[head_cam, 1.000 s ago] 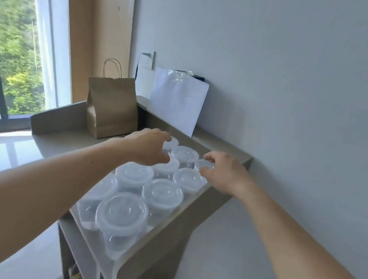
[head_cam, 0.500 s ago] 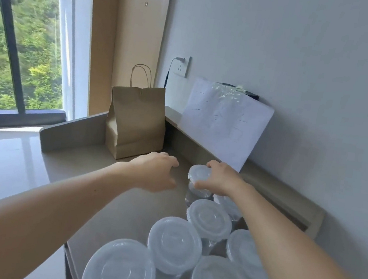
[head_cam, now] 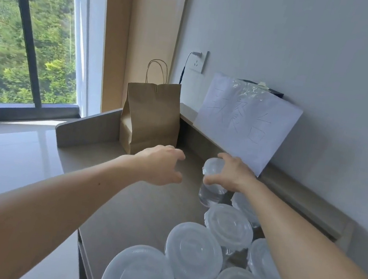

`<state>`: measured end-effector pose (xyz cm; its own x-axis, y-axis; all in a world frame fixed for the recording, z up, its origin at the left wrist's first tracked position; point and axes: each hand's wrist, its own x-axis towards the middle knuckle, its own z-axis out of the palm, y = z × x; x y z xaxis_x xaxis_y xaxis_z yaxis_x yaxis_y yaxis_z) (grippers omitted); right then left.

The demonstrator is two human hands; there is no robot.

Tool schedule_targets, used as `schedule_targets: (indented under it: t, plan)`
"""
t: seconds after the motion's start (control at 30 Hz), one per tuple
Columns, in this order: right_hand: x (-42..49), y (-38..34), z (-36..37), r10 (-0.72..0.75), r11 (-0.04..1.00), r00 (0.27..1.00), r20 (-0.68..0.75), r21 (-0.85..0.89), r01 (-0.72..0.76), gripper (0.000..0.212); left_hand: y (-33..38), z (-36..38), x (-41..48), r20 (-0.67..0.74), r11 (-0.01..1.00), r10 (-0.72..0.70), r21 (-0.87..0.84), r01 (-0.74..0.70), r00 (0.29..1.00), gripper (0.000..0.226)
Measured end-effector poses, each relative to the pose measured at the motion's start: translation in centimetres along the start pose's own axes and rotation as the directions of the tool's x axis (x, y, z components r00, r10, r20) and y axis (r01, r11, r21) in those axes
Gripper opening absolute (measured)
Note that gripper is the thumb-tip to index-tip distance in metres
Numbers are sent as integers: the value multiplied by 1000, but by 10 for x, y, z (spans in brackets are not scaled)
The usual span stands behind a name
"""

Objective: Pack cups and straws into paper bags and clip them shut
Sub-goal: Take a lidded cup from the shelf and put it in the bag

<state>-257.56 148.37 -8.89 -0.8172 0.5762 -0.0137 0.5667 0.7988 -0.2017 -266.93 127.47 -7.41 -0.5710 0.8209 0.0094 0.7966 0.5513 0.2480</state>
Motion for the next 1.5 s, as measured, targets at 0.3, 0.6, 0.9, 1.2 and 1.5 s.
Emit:
schedule_targets:
  t: [0.3, 0.6, 0.9, 1.2, 1.5]
  plan:
    - [-92, 36, -116, -34, 986, 952, -304, 145, 82, 100, 79, -31, -1, -112, 992, 124, 12, -123, 986, 59]
    - [-270, 149, -162, 123, 986, 922, -368, 148, -73, 107, 234, -1, -44, -91, 952, 305, 41, -302, 948, 61]
    - [-447, 292, -105, 328, 938, 913, -243, 200, -284, 95, 397, 99, -124, 70, 910, 415, -6, -415, 907, 60]
    - [-567, 385, 9, 505, 835, 863, -29, 270, -480, 96, 475, 271, -212, 396, 887, 459, -153, -435, 795, 61]
    - [-607, 411, 98, 567, 754, 822, 57, 367, -545, 97, 477, 391, -274, 608, 912, 397, -177, -370, 688, 64]
